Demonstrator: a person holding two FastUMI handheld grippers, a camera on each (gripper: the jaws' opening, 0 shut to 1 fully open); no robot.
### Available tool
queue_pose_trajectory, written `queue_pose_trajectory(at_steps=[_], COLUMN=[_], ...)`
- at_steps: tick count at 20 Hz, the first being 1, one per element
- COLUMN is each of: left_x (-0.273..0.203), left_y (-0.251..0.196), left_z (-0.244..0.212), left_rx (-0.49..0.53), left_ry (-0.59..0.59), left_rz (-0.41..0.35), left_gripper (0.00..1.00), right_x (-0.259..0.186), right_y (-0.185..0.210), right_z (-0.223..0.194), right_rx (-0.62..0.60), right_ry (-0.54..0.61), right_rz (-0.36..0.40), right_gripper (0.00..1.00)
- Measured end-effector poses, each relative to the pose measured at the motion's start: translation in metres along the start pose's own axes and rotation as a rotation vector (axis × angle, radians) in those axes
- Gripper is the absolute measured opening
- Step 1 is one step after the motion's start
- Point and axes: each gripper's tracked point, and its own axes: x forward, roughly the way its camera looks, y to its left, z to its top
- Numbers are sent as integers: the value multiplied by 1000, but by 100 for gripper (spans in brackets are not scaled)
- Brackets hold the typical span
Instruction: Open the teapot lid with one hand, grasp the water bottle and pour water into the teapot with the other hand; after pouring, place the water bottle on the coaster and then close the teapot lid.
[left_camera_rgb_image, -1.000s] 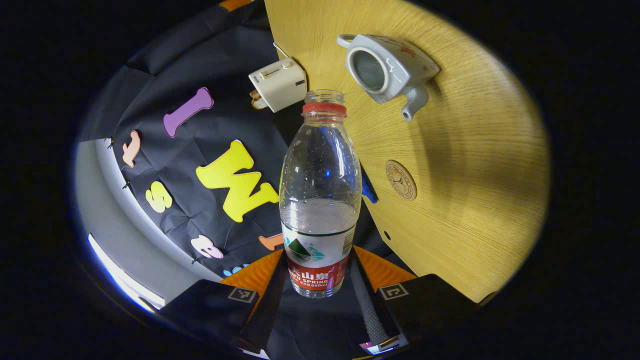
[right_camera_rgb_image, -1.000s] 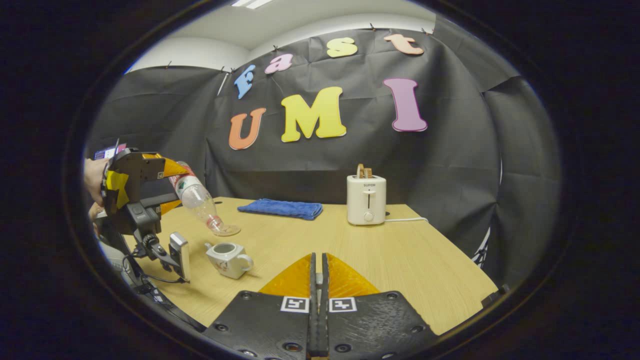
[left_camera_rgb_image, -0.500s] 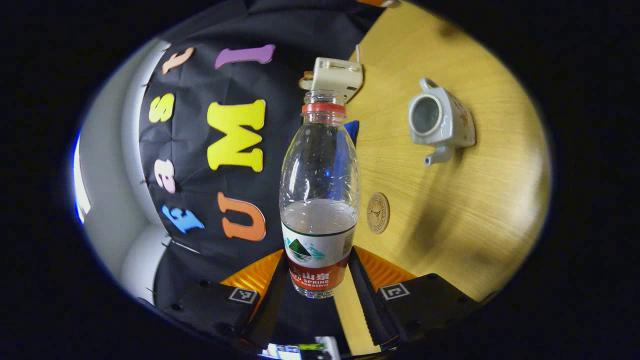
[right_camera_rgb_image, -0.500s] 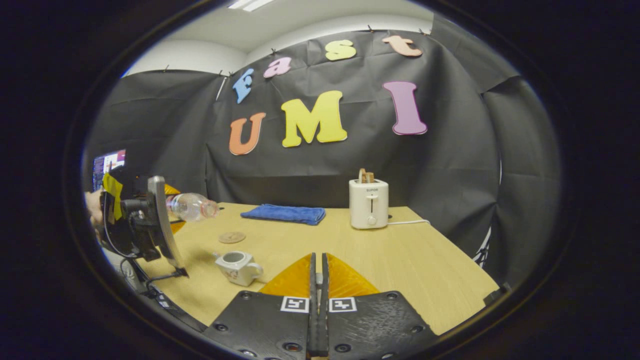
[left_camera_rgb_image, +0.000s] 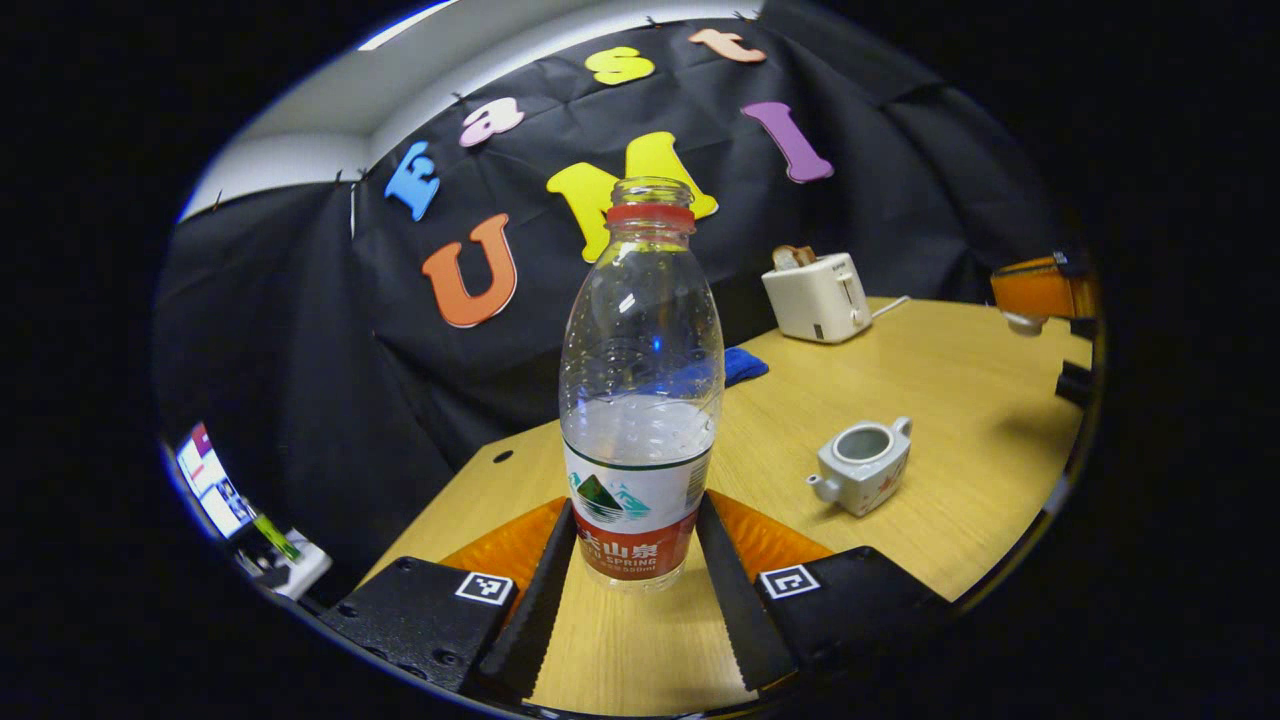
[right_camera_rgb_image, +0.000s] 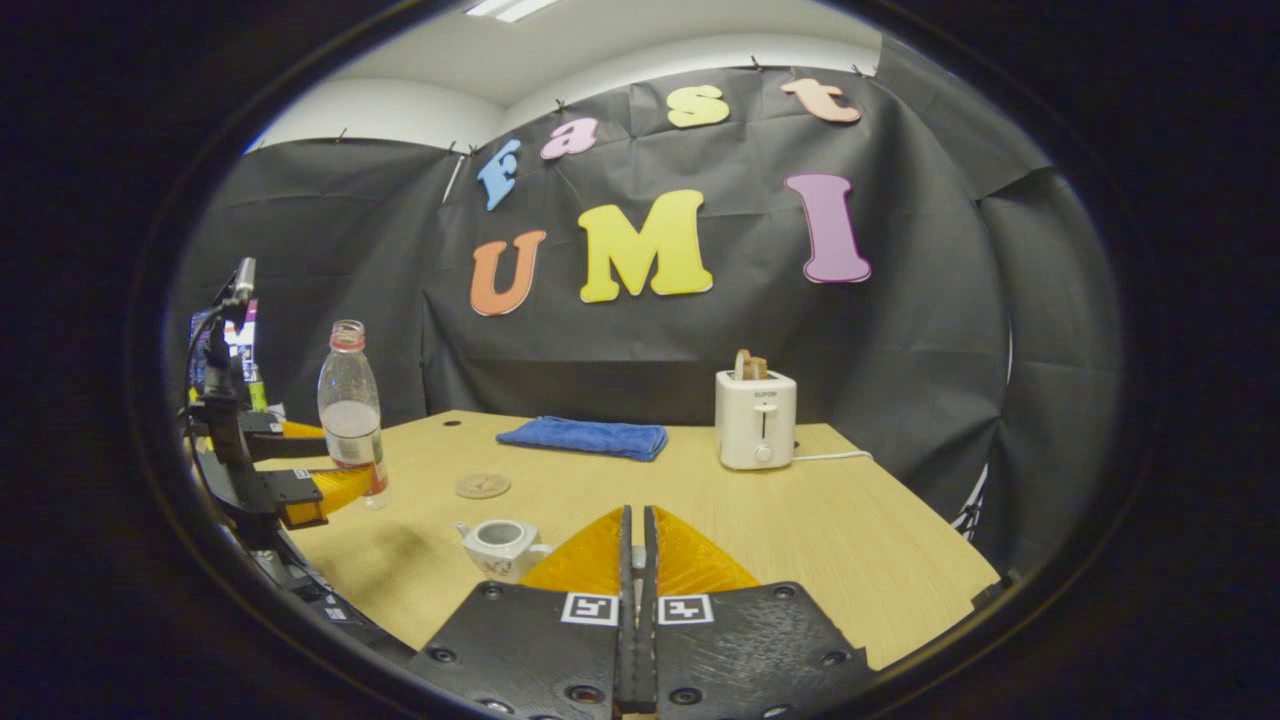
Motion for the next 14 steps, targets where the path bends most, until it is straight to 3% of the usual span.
queue_pose_trajectory(at_steps=[6, 14], left_x=[0, 45], left_y=[6, 41], left_z=[2, 62], left_rx=[-247, -324], left_ry=[-34, -153], left_rz=[-25, -57], left_gripper=[75, 75], right_x=[1, 6], right_y=[18, 22], right_z=[0, 0], right_rx=[-11, -22], right_ry=[7, 9], right_rz=[7, 6], right_gripper=[2, 0])
